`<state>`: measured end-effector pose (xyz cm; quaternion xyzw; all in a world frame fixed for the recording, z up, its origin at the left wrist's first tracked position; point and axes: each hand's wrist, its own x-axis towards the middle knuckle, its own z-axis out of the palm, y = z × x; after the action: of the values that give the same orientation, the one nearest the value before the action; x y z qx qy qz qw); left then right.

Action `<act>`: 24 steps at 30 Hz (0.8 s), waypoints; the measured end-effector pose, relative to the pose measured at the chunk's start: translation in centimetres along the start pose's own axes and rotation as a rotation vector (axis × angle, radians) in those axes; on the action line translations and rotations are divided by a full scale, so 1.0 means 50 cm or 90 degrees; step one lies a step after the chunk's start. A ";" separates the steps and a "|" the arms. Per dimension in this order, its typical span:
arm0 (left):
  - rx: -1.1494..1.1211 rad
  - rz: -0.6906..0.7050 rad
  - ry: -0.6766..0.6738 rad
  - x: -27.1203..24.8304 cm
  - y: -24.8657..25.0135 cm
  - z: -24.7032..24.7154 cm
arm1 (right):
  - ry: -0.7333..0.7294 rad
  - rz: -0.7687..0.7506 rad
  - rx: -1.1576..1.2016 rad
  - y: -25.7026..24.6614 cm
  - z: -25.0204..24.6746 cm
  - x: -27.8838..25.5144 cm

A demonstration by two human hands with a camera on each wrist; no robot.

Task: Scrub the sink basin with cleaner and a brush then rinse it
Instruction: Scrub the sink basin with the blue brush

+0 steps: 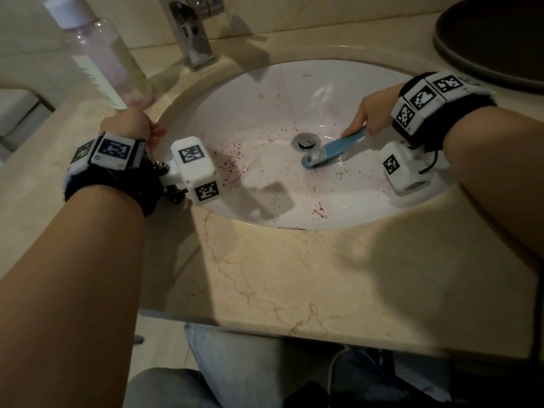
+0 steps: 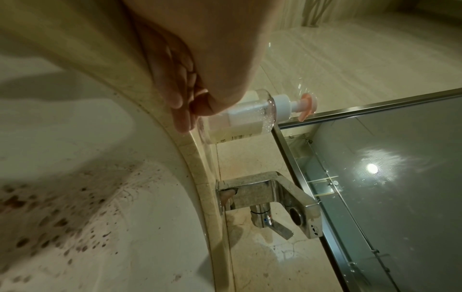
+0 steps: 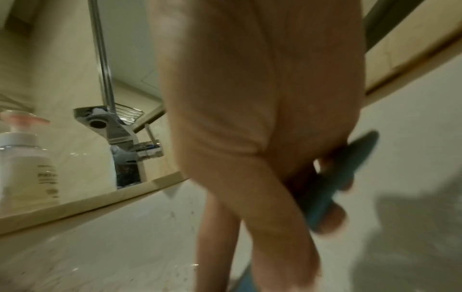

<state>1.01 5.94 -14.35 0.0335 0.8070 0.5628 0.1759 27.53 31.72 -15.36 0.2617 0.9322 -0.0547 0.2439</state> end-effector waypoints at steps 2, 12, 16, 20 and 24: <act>-0.002 -0.006 -0.002 0.005 0.001 0.003 | -0.093 -0.029 -0.016 -0.011 0.000 -0.003; -0.005 -0.004 0.036 0.013 0.001 0.007 | 0.107 -0.007 -0.012 -0.022 -0.013 0.002; -0.006 -0.005 0.035 0.020 0.000 0.007 | 0.016 0.010 -0.045 0.000 -0.009 -0.007; -0.018 0.001 0.047 0.024 -0.006 0.007 | -0.198 -0.044 -0.049 -0.035 0.005 -0.025; -0.024 -0.004 0.047 0.031 -0.005 0.002 | -0.160 -0.088 -0.013 -0.047 -0.003 -0.018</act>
<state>-0.35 6.30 -15.01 0.0071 0.8021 0.5784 0.1481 26.93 29.34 -14.88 0.1856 0.9106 -0.0944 0.3571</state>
